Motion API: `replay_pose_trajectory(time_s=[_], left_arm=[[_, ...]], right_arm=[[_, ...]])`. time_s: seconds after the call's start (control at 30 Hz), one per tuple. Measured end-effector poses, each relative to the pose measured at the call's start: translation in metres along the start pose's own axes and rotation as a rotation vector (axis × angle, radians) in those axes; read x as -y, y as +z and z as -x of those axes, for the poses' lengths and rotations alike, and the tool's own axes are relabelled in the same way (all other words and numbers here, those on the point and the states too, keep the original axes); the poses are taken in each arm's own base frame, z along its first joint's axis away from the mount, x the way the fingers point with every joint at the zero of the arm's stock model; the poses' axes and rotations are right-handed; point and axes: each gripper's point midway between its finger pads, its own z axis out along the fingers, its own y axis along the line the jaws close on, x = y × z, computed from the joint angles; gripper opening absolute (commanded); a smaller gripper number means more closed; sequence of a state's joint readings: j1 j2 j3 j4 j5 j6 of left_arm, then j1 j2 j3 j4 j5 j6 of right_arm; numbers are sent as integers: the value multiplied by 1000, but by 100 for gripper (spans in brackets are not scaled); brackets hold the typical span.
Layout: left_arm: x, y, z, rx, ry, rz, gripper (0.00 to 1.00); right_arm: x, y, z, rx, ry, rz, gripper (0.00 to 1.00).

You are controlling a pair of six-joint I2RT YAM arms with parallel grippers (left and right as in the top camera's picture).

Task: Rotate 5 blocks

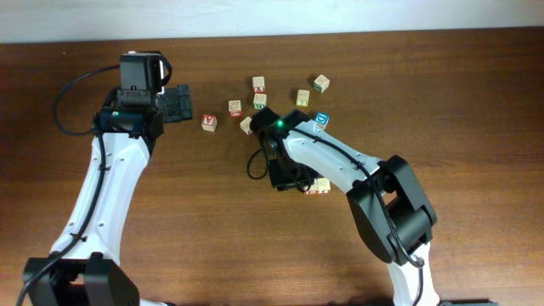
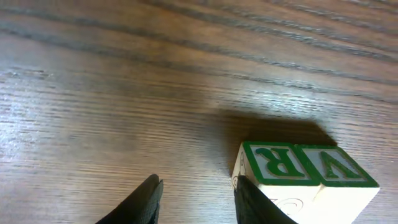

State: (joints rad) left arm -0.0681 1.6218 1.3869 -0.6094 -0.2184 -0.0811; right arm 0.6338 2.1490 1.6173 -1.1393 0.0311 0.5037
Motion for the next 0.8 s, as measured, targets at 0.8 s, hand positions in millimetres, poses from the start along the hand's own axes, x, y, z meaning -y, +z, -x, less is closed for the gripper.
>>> replay_pose_trajectory(time_s=[0.8], left_arm=[[0,0,0,0,0,0,99]], right_arm=[[85,-90,163,481,318,149,65]])
